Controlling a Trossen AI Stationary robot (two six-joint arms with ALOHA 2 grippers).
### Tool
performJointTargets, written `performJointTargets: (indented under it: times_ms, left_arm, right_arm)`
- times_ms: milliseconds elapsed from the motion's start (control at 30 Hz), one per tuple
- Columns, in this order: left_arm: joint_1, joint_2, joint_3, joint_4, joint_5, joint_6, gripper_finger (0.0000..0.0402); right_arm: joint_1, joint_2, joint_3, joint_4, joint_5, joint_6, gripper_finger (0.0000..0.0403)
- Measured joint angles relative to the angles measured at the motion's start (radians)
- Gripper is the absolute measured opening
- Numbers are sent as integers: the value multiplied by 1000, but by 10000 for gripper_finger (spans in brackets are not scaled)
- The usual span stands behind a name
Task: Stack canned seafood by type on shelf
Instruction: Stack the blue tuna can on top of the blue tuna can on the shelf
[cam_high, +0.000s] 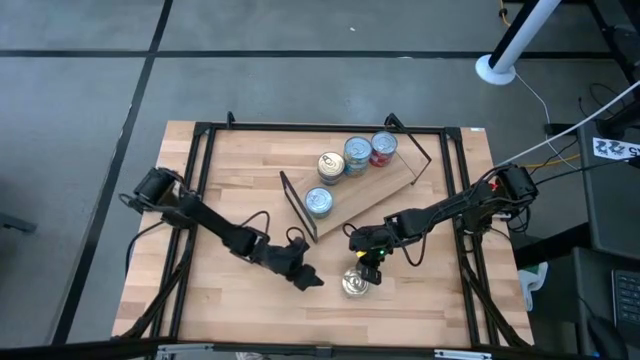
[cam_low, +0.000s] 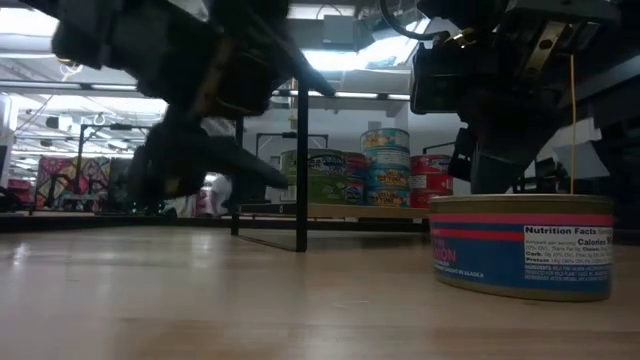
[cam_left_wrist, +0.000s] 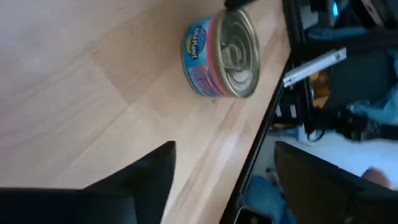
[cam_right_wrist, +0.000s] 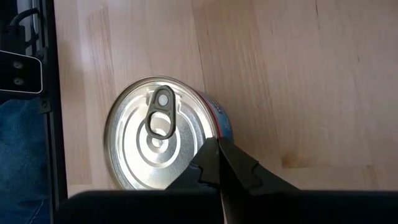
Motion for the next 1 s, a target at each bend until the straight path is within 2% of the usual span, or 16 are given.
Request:
performJointTargets:
  times_ms: [133, 367, 733, 1000]
  left_arm:
    - [10, 62, 36, 2, 1, -70, 283]
    - [21, 126, 83, 6, 1, -88, 282]
    - [42, 138, 102, 38, -8, -107, 281]
    - [49, 139, 102, 48, -58, -81, 280]
  right_arm:
    - [0, 0, 0, 1, 0, 1, 1]
    - [0, 0, 0, 5, 7, 0, 0]
    - [0, 1, 0, 73, 12, -1, 0]
    - [0, 1, 0, 127, 11, -24, 0]
